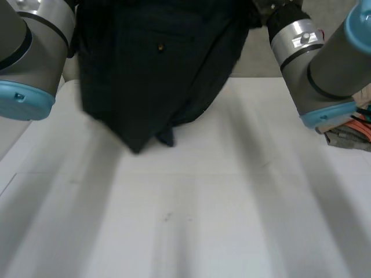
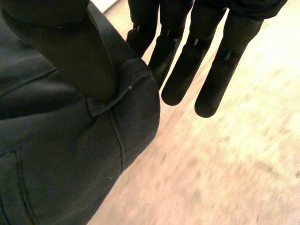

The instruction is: Fold the laundry.

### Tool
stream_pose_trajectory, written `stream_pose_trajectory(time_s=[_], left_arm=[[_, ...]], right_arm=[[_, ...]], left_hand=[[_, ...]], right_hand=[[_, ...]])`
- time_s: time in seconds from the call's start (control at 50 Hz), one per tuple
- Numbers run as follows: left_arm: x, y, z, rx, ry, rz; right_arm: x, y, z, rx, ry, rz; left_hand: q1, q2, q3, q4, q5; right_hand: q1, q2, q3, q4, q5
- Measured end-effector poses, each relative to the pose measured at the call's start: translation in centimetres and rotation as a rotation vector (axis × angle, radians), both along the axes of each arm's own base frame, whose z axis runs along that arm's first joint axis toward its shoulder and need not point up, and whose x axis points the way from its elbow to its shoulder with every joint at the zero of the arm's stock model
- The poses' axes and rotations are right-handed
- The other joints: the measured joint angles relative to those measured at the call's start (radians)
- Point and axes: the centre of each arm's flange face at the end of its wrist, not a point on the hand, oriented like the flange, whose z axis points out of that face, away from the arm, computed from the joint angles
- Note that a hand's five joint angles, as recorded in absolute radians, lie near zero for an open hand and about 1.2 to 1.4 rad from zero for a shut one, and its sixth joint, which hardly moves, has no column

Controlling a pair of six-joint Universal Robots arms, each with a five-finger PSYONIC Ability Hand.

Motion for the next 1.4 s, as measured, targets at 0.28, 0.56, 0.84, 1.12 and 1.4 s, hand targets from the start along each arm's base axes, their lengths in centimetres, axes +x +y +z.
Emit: stream_pose_trajectory(time_s=[0.28, 0.56, 0.84, 1.12, 1.4], left_arm=[[-10.4, 8.9, -12.3, 0.185, -0.201, -0.268], [-15.1, 14.6, -20.6, 0.372, -0.351, -0.486], [-4.3, 6.0, -13.2, 0.402, -0.342, -0.145], [4.1, 2.0, -22.0, 0.729, -0.586, -0.025], [2.5, 0.7, -26.2, 0.776, -0.588, -0.125]], right_arm=[[-3.5, -5.2, -9.6, 0.082, -0.091, 0.071], [-10.5, -7.1, -20.0, 0.425, 0.152, -0.122], [-10.3, 3.7, -10.4, 0.640, 0.507, -0.257], [-8.0, 14.2, -17.1, 0.721, 0.867, -0.135], [-5.6, 12.2, -23.1, 0.508, 0.725, -0.158]], left_hand=[[0.000, 0.001, 0.001, 0.001, 0.023], [-0.964, -0.989, -0.979, -0.996, -0.911], [-0.964, -0.992, -0.979, -0.996, -0.911], [-0.964, -0.992, -0.979, -0.996, -0.911], [-0.961, -0.990, -0.978, -0.994, -0.911]], right_hand=[[0.000, 0.000, 0.000, 0.000, 0.031], [-0.905, -0.963, -0.976, -0.989, -0.911], [-0.905, -0.963, -0.976, -0.989, -0.914], [-0.808, -0.841, -0.856, -0.880, -0.803], [-0.027, -0.018, -0.050, -0.068, -0.009]])
